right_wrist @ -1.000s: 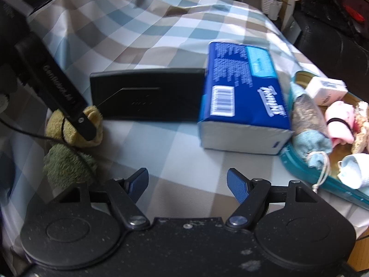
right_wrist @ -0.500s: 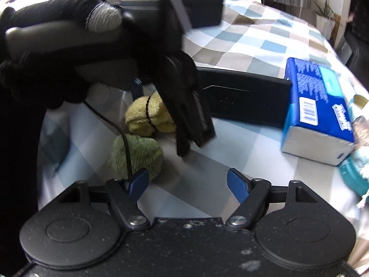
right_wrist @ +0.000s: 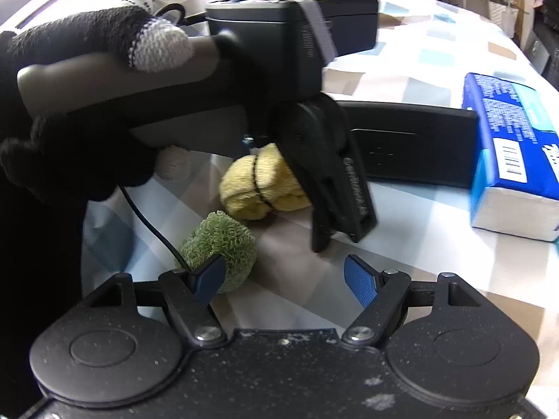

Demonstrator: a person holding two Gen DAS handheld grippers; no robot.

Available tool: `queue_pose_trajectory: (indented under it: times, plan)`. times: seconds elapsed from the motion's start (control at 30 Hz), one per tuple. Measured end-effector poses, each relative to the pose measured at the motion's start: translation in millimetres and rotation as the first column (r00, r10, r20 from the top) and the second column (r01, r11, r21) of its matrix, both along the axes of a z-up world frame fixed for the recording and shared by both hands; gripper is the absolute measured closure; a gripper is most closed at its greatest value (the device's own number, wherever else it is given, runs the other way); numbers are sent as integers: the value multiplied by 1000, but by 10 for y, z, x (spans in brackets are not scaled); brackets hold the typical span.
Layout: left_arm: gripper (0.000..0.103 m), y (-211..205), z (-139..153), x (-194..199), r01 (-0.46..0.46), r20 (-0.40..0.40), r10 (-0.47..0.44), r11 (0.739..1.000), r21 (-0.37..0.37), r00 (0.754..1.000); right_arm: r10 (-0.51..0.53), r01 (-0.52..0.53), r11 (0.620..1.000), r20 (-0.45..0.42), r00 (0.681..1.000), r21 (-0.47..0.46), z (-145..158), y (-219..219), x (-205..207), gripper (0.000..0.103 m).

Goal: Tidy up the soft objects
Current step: 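Grasp the green scrubber ball with the right gripper while the left holds the yellow towel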

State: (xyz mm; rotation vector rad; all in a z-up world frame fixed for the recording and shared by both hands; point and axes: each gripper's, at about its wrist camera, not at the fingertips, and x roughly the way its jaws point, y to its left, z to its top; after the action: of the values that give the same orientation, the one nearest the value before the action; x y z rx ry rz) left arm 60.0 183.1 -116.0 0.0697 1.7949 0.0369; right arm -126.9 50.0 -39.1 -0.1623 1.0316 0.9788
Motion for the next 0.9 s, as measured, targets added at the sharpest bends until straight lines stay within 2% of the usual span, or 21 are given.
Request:
queue_pose_trajectory:
  times: [0.13,0.3,0.53,0.67,0.8,0.9]
  plan:
    - [2,-63,-27,-40,-2,17,1,1000,5,1000,63,-63,998,-21,998,21,-10,80,-90,23]
    - [2,-93,-20,-119,0,40,0,1000,4,999,120,-120,993,15,993,21,-12,240,-280,23]
    - [2,-127,86,-271,4,80,-5,1000,8,997,102,-100,993,-24,994,60,-58,374,-254,23]
    - [2,-113,115,-343,10,101,-10,1000,-2,995,117,-116,988,-3,993,103,-71,412,-239,24]
    - [2,-96,134,-387,15,104,-13,1000,-14,995,162,-156,976,-29,986,150,-155,486,-235,32]
    - [2,-85,127,-394,16,104,-15,1000,-16,995,201,-178,966,-113,973,188,-246,525,-182,48]
